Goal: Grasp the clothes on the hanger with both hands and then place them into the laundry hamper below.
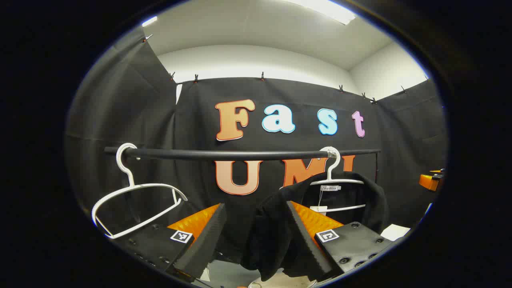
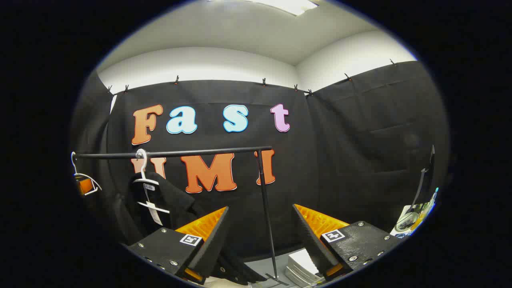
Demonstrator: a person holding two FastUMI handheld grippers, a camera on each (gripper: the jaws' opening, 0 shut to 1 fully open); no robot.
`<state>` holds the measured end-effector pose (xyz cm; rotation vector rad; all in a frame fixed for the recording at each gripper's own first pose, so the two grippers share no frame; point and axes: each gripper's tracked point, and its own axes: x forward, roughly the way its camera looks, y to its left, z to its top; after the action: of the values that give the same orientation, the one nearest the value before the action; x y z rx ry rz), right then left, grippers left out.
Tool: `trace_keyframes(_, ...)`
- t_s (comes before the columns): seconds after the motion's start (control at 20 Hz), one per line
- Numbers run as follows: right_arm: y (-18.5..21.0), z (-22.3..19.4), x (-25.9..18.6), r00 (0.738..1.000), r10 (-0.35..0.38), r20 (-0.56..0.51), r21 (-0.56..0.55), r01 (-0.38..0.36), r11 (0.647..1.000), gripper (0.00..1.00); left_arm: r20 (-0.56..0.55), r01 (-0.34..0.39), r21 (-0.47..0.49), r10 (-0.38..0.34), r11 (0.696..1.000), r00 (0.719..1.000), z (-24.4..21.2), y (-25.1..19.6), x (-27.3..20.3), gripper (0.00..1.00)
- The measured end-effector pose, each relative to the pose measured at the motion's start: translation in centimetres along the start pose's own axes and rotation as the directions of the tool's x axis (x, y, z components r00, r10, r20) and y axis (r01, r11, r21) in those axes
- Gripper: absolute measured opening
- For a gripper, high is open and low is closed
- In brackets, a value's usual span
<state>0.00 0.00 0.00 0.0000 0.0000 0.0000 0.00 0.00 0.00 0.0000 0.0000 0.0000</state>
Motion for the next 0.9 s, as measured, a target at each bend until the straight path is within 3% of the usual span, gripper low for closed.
trace_keyframes(0.15, 1.7, 0.6, -0.5, 1.0, -0.004, 0.011, 0.0, 0.004, 1.0, 0.93, -0.006, 0.017, -0.011, -0.017, 1.0, 1.0, -0.4, 0.2, 0.4, 0.93)
trace_keyframes(0.2, 1.9, 0.7, -0.7, 1.0, -0.006, 0.015, -0.003, 0.006, 1.0, 0.93, -0.005, 0.024, -0.017, -0.024, 1.0, 1.0, -0.5, 0.2, 0.4, 0.99)
trace_keyframes(0.3, 2.5, 0.8, -1.2, 1.0, -0.009, 0.013, -0.008, 0.009, 1.0, 0.93, -0.008, 0.033, -0.026, -0.034, 0.999, 0.999, -0.8, 0.2, 0.5, 0.99)
trace_keyframes(0.4, 2.8, 0.4, -1.4, 1.0, -0.01, 0.005, -0.011, 0.01, 1.0, 0.93, -0.016, 0.028, -0.024, -0.029, 0.999, 0.999, -1.2, 0.6, 0.3, 0.93)
trace_keyframes(0.9, 4.0, 1.3, -2.6, 1.0, 0.023, 0.02, -0.04, -0.023, 0.999, 0.93, -0.012, -0.014, -0.031, 0.013, 0.999, 1.0, -0.8, 1.9, -1.7, 0.96)
